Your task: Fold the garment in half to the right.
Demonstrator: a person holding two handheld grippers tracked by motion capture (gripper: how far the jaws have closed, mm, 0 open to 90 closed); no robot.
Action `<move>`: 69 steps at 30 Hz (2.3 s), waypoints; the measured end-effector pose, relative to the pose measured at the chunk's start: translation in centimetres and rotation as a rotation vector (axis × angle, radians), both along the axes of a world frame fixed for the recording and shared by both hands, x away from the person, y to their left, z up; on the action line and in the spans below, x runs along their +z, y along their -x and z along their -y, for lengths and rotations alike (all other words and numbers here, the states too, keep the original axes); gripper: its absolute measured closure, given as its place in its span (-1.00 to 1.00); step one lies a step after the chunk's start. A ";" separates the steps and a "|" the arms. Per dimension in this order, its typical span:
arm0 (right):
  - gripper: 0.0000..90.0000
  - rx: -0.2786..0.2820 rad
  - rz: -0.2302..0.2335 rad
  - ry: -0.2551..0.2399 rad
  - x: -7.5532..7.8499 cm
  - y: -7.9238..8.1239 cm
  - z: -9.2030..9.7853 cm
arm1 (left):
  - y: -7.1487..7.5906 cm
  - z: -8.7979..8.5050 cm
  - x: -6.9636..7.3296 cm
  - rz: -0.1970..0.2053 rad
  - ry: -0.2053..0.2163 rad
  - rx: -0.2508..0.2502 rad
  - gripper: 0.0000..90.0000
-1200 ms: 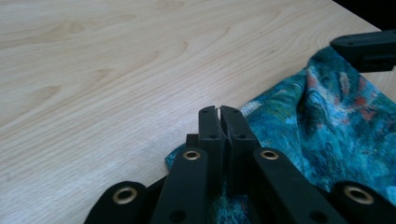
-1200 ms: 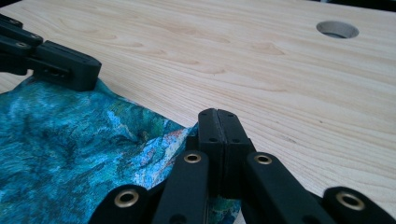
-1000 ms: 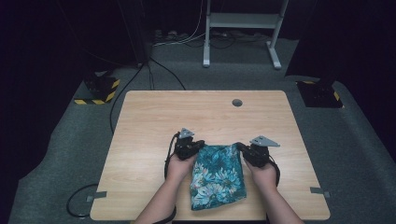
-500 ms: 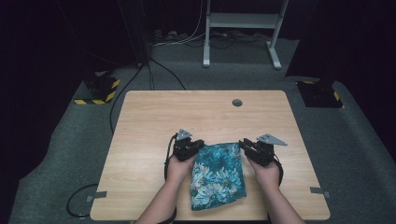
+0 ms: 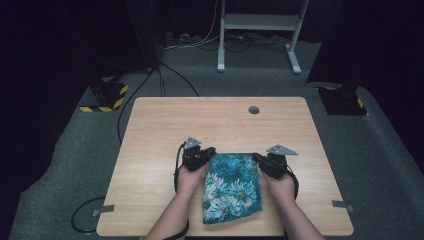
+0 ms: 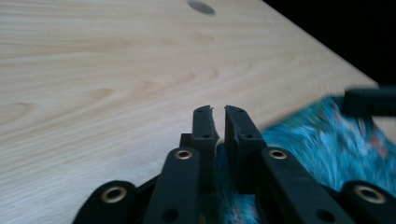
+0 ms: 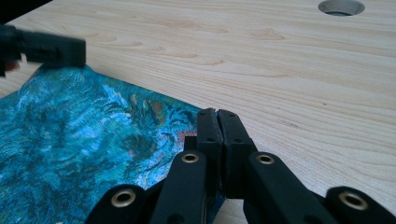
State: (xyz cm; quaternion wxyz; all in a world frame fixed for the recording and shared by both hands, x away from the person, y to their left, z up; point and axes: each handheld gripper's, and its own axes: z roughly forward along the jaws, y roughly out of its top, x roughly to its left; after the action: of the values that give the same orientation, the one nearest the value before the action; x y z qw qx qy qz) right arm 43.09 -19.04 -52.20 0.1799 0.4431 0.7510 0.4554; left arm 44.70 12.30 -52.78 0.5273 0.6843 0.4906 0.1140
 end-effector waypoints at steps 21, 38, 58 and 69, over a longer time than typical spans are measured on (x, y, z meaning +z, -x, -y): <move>0.35 0.063 0.085 0.025 2.4 0.7 -1.6 | 2.5 4.7 1.6 0.054 -0.180 -0.118 0.19; 0.22 0.077 -0.025 0.101 -0.5 -0.4 -2.2 | 1.3 1.2 -0.1 -0.006 -0.176 -0.020 0.18; -0.46 0.203 -0.027 0.122 -0.4 4.7 -3.1 | 7.7 4.1 -0.1 -0.033 -0.244 -0.085 -0.15; -0.43 0.198 -0.047 0.197 -1.9 4.5 -3.7 | 6.1 3.7 -1.1 -0.080 -0.264 -0.067 -0.01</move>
State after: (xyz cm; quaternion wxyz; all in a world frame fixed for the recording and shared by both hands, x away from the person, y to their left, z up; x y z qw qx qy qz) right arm 38.55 -15.37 -54.06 0.1591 0.3573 0.8361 0.3846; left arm 38.56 8.57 -53.89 0.4162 0.7678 0.4687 0.1327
